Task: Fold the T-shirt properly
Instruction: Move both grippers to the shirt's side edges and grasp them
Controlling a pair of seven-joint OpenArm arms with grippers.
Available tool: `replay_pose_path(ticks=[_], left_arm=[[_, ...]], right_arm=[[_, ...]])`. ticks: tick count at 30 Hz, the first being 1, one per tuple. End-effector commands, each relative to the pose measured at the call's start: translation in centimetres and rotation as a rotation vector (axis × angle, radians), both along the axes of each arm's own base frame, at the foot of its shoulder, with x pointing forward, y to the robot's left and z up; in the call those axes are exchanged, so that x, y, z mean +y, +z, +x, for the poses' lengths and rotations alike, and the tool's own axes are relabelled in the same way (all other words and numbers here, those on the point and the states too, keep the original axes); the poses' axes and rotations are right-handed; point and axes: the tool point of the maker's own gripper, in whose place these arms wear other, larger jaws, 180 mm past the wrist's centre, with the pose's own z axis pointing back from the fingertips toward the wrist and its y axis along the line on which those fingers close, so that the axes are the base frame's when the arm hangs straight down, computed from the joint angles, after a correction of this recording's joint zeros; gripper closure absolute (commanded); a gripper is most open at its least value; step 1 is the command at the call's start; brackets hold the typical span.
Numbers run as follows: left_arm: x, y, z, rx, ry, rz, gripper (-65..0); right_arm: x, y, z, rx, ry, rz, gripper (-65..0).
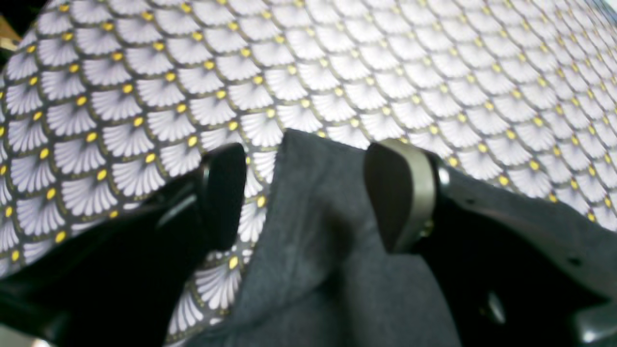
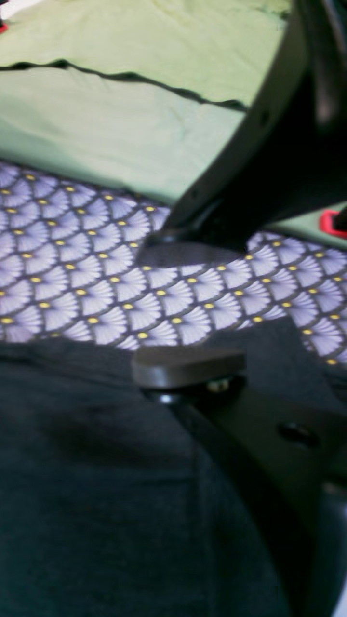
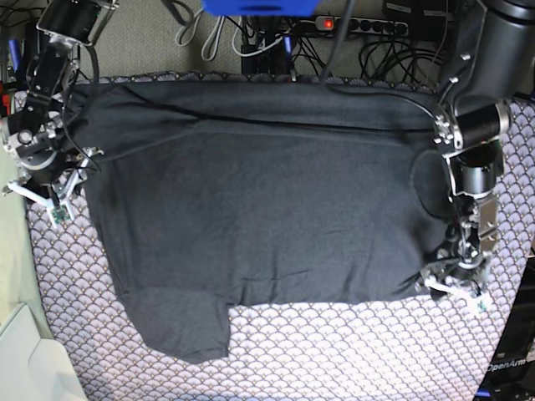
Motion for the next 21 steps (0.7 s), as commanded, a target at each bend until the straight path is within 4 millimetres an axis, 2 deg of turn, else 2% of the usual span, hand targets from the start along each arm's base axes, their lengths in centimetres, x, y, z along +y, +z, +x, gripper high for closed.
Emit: replay_pose_path(ticks=[1,5,11,16,18,21], left_arm=[[1.0,3.2,1.9,-0.081,0.027,0.016,-40.9],[2.0,2.3,1.3,-0.046,0.091,0.021,-40.9],[1.7,0.7,0.4,-0.011,0.088,0.017,-41.0],[0.4,-0.2,0.3,0.004,0.072,0.002,-41.1],[-0.2,-1.4,-0.4,0.029,0.067,-0.010,-41.1],[-0.9,-2.1,-0.5,0.044,0.058,-0.016,-41.0]], right_arm=[[-0.6,1.5,0.7,-0.042,0.001,-0.022,-27.5],[-0.6,1.9,1.2,-0.053,-0.002,-0.022,-27.5],[-0.6,2.3,1.4,-0.065,-0.001,-0.023,-27.5],[-0.5,2.3,1.5,-0.064,0.002,-0.025,-27.5],[-0.6,2.4,1.5,-0.064,0.001,-0.026,-27.5],[-0.6,2.4,1.5,-0.064,0.001,-0.026,-27.5]])
